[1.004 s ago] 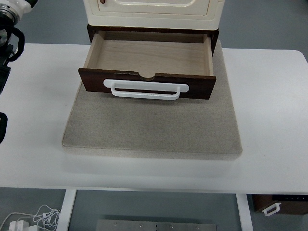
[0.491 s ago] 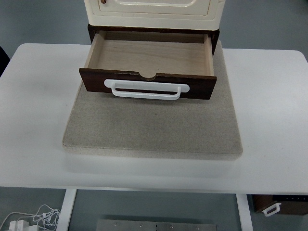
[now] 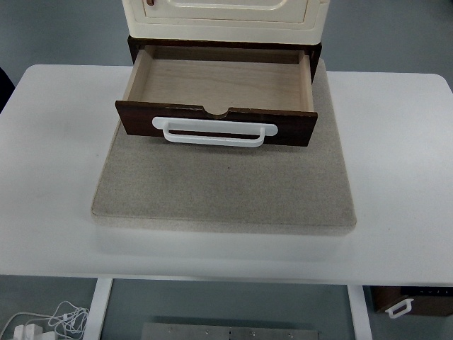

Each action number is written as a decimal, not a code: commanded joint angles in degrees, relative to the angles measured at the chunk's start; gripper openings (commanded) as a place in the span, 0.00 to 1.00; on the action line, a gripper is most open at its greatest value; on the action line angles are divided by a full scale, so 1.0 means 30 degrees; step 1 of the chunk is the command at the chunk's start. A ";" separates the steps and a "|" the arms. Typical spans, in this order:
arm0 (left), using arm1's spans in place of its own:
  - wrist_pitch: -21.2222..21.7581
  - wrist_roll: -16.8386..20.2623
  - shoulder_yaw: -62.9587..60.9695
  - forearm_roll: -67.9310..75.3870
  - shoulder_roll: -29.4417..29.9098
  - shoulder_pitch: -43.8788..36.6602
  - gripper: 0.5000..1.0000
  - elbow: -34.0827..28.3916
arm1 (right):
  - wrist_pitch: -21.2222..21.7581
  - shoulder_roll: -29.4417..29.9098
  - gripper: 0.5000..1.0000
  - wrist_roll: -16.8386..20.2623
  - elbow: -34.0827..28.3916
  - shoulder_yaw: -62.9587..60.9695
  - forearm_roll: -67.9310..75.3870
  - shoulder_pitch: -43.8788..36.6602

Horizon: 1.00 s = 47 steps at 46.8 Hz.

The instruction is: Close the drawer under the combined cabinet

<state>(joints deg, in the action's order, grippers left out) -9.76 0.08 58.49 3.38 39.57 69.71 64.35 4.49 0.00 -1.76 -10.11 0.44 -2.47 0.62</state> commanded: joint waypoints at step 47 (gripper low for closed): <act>-0.1404 -0.1080 -1.1789 0.6754 -0.1002 0.3949 0.99 1.0277 | -0.0001 0.0000 0.90 0.0002 0.0000 0.0000 0.0003 -0.0001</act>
<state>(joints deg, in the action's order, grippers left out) -12.82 -2.19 25.91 23.03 36.79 80.83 94.03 4.47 0.00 -1.76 -10.11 0.44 -2.47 0.62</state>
